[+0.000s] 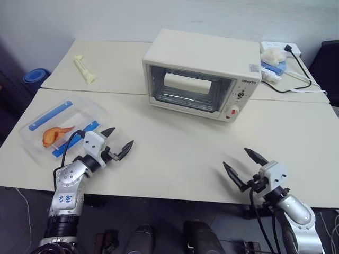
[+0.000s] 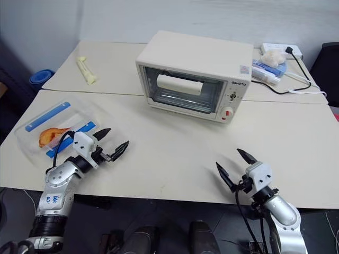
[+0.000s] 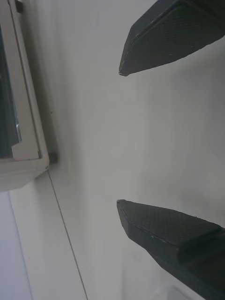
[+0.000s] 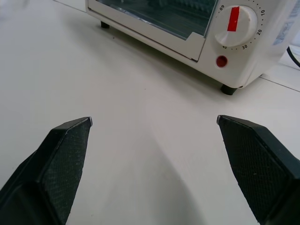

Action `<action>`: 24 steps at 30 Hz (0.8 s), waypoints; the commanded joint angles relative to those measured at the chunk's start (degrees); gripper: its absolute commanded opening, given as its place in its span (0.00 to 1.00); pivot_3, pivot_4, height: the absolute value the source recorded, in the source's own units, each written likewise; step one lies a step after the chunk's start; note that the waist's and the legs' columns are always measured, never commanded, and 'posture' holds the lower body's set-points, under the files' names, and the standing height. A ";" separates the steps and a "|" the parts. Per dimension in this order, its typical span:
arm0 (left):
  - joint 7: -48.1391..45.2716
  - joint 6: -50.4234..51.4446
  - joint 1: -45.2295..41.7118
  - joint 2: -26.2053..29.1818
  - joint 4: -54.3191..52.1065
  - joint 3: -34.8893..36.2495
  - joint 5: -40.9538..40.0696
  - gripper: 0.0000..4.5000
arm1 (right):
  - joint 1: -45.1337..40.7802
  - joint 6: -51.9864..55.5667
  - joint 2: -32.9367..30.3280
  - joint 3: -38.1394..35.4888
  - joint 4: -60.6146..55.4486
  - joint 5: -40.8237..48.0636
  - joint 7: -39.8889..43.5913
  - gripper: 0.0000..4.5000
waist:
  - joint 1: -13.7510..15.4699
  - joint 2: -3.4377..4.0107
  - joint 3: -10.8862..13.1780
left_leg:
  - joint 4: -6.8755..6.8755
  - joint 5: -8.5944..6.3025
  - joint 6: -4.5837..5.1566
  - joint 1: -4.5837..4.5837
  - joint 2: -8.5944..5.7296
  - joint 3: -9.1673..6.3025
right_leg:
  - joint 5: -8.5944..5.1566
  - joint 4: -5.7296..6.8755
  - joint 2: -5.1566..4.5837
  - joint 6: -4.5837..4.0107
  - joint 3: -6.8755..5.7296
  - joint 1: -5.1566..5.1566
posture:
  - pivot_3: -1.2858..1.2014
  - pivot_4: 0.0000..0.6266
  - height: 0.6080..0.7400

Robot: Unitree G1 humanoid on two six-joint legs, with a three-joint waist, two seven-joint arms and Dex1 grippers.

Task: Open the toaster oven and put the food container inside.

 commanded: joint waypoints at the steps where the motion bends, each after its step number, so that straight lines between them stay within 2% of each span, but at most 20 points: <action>1: -0.68 -0.02 -0.43 0.25 -0.80 0.16 -0.75 1.00 | -0.30 -1.45 -0.40 0.23 -0.39 1.12 1.95 0.99 | 0.02 0.00 0.00 | 0.01 0.00 0.00 0.00 0.01 0.01 | 0.00 0.00 0.01 0.00 0.01 0.00 | 0.52 0.24 1.00; 4: -2.88 3.47 -0.35 0.53 -4.66 2.35 -6.34 1.00 | -1.76 1.96 0.04 1.29 -3.98 3.66 2.35 0.99 | 0.04 0.00 0.00 | 0.03 0.00 0.00 0.01 0.01 0.03 | 0.00 0.01 0.00 0.00 0.04 0.01 | 0.52 0.24 1.00; 6: -8.80 9.80 0.84 3.15 -8.88 3.44 -13.57 1.00 | -4.35 7.18 -0.39 2.26 -8.42 6.81 1.80 0.99 | -0.16 0.00 0.00 | 0.04 0.00 -0.01 -0.02 0.03 0.03 | 0.00 0.02 0.00 0.00 0.06 -0.03 | 0.52 0.24 1.00; 8: -12.61 15.22 1.01 6.03 -12.35 5.70 -20.10 1.00 | -9.53 13.92 -1.31 3.10 -12.03 9.65 0.35 0.99 | -0.54 0.02 0.02 | 0.04 -0.01 -0.07 -0.02 0.09 0.04 | 0.00 0.08 0.02 0.00 0.08 -0.06 | 0.52 0.24 1.00; 11: -16.79 21.15 -1.03 11.37 -15.10 7.66 -25.43 1.00 | -20.73 24.78 -2.46 4.31 -12.10 11.00 -2.75 0.99 | -0.84 0.03 0.02 | 0.05 0.06 -0.20 0.02 0.11 0.03 | -0.01 0.14 0.02 -0.03 0.08 -0.07 | 0.52 0.24 1.00; 13: -19.03 22.92 -2.67 13.69 -15.35 7.85 -26.90 1.00 | -27.57 30.65 -2.47 4.97 -9.99 11.05 -4.92 0.99 | -0.70 0.04 0.03 | 0.08 0.06 -0.20 0.02 0.10 0.01 | -0.02 0.14 0.02 -0.04 0.07 -0.07 | 0.52 0.24 1.00; 17: -19.97 23.53 -6.90 14.56 -13.89 7.73 -26.91 1.00 | -39.23 34.63 -1.30 6.87 -2.85 8.28 -5.79 0.99 | 0.01 0.05 0.03 | 0.06 0.08 -0.33 -0.06 0.08 -0.03 | -0.04 0.11 0.02 -0.08 0.02 -0.13 | 0.52 0.24 1.00; 24: -18.71 23.48 -6.23 12.57 -15.64 6.59 -25.28 1.00 | -45.76 33.76 1.15 9.26 1.24 6.58 -3.79 0.99 | -0.15 0.05 0.03 | 0.04 -0.03 -0.26 -0.22 0.05 0.03 | -0.03 -0.11 0.01 -0.07 0.03 -0.19 | 0.52 0.24 1.00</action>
